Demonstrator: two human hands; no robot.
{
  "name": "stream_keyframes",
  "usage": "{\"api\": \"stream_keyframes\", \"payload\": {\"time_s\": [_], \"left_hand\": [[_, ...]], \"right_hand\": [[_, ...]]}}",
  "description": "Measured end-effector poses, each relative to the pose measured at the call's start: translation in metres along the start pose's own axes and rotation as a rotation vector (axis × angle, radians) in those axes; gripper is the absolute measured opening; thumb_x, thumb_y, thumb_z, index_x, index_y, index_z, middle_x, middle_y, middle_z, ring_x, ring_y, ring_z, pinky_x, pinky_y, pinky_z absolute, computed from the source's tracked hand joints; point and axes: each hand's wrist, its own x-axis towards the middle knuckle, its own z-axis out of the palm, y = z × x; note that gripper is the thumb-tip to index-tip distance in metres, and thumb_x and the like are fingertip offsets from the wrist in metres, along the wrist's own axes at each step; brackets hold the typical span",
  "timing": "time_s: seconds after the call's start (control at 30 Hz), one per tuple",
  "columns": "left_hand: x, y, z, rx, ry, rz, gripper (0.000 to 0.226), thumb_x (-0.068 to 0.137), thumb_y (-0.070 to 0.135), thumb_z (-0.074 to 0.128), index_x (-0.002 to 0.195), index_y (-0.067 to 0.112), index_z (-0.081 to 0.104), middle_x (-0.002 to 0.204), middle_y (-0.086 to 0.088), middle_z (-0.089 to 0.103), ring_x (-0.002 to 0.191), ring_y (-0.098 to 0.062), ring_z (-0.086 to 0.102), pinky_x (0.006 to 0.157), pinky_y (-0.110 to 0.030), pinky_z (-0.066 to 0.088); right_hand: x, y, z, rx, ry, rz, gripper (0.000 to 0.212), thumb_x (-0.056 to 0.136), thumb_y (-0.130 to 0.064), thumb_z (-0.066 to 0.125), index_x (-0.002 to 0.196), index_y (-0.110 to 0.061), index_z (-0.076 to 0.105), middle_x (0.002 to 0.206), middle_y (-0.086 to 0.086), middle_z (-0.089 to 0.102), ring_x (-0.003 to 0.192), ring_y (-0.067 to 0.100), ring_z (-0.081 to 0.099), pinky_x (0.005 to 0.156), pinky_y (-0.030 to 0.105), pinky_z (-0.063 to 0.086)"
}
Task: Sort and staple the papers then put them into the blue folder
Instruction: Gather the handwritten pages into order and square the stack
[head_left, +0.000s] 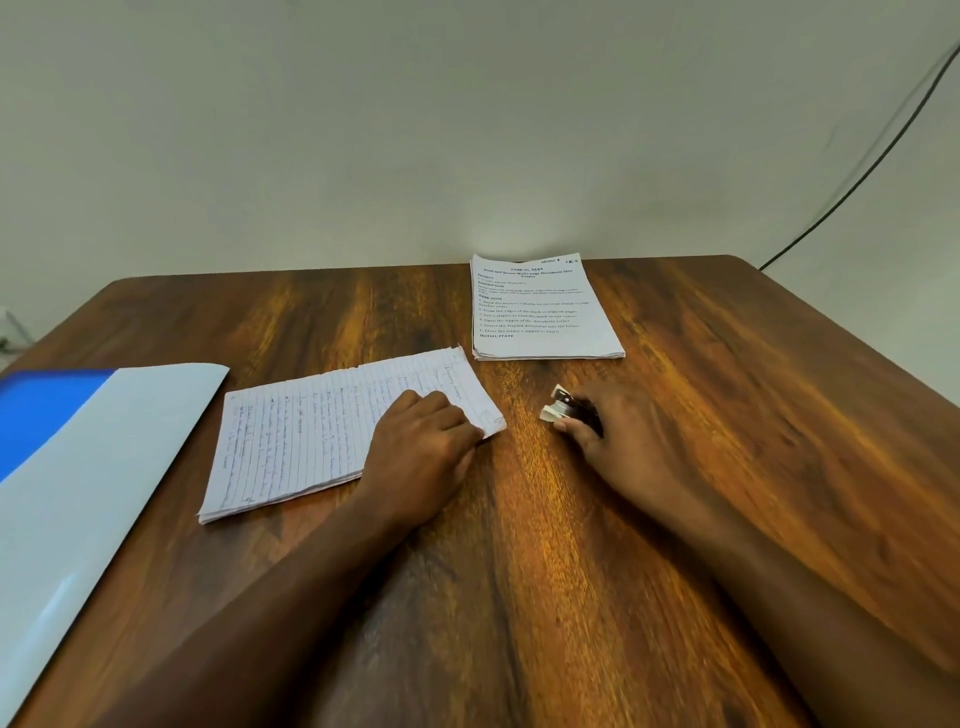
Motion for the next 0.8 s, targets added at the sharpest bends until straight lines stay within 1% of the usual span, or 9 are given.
{"api": "stream_keyframes", "payload": {"time_s": [0.07,0.1,0.17,0.23,0.3,0.37,0.5,0.63,0.8], "left_hand": [[0.0,0.001,0.0,0.001,-0.002,-0.004,0.016,0.088,0.021,0.082,0.103,0.016,0.083,0.093,-0.002,0.079,0.085,-0.022,0.068,0.068,-0.038,0.05],[0.0,0.001,0.0,0.0,-0.001,-0.009,0.016,0.088,0.022,0.082,0.103,0.016,0.083,0.093,-0.002,0.079,0.085,-0.022,0.069,0.068,-0.038,0.051],[0.0,0.001,-0.001,0.001,-0.001,-0.015,0.017,0.088,0.023,0.082,0.104,0.016,0.083,0.094,-0.003,0.079,0.085,-0.021,0.069,0.068,-0.037,0.051],[0.0,0.002,0.0,0.013,-0.007,-0.009,0.016,0.088,0.024,0.082,0.103,0.017,0.083,0.091,-0.002,0.079,0.084,-0.021,0.068,0.068,-0.035,0.049],[0.001,0.003,0.0,0.038,-0.017,0.004,0.015,0.088,0.024,0.082,0.1,0.017,0.083,0.088,-0.002,0.078,0.083,-0.02,0.066,0.067,-0.034,0.045],[0.002,0.004,0.0,0.06,-0.019,0.02,0.013,0.088,0.025,0.083,0.098,0.017,0.083,0.085,-0.001,0.076,0.081,-0.02,0.064,0.065,-0.032,0.041],[0.004,0.004,-0.002,0.087,-0.006,0.061,0.007,0.087,0.022,0.082,0.09,0.016,0.081,0.079,-0.001,0.073,0.077,-0.02,0.061,0.064,-0.032,0.038],[0.006,0.004,-0.002,0.106,-0.004,0.086,0.007,0.086,0.018,0.083,0.081,0.015,0.078,0.075,-0.002,0.069,0.073,-0.02,0.057,0.062,-0.033,0.037],[0.006,0.005,-0.001,0.124,-0.007,0.107,0.006,0.086,0.021,0.083,0.087,0.016,0.08,0.078,-0.002,0.071,0.076,-0.02,0.06,0.064,-0.033,0.039]], "right_hand": [[-0.002,-0.014,0.0,0.256,-0.038,0.094,0.021,0.091,-0.041,0.078,0.108,-0.03,0.073,0.093,-0.016,0.07,0.083,0.005,0.065,0.073,0.035,0.057],[-0.003,-0.021,-0.001,0.394,-0.07,0.159,0.02,0.089,-0.04,0.08,0.105,-0.028,0.076,0.088,-0.013,0.073,0.08,0.006,0.067,0.071,0.033,0.057],[-0.006,-0.034,-0.009,0.687,-0.197,0.332,0.019,0.088,-0.035,0.081,0.101,-0.021,0.079,0.085,0.002,0.078,0.074,0.013,0.07,0.067,0.032,0.055],[-0.008,-0.043,-0.017,0.929,-0.386,0.477,0.027,0.09,-0.028,0.08,0.102,-0.005,0.078,0.089,0.02,0.078,0.065,0.02,0.068,0.057,0.032,0.054],[-0.008,-0.048,-0.021,1.053,-0.565,0.556,0.035,0.092,-0.026,0.078,0.107,0.006,0.075,0.092,0.027,0.076,0.06,0.02,0.066,0.049,0.027,0.055],[-0.007,-0.051,-0.021,1.125,-0.654,0.603,0.04,0.091,-0.026,0.078,0.111,0.008,0.074,0.095,0.028,0.075,0.061,0.021,0.069,0.051,0.027,0.059],[0.0,-0.059,-0.013,1.192,-0.655,0.658,0.046,0.085,-0.024,0.082,0.113,0.011,0.071,0.102,0.034,0.074,0.067,0.026,0.073,0.056,0.031,0.063],[0.004,-0.065,-0.006,1.199,-0.588,0.686,0.049,0.083,-0.023,0.084,0.112,0.013,0.071,0.093,0.03,0.075,0.066,0.027,0.074,0.055,0.033,0.064],[0.009,-0.066,-0.006,1.194,-0.549,0.722,0.045,0.084,-0.02,0.084,0.111,0.014,0.071,0.091,0.028,0.074,0.066,0.028,0.073,0.055,0.034,0.064]]}}
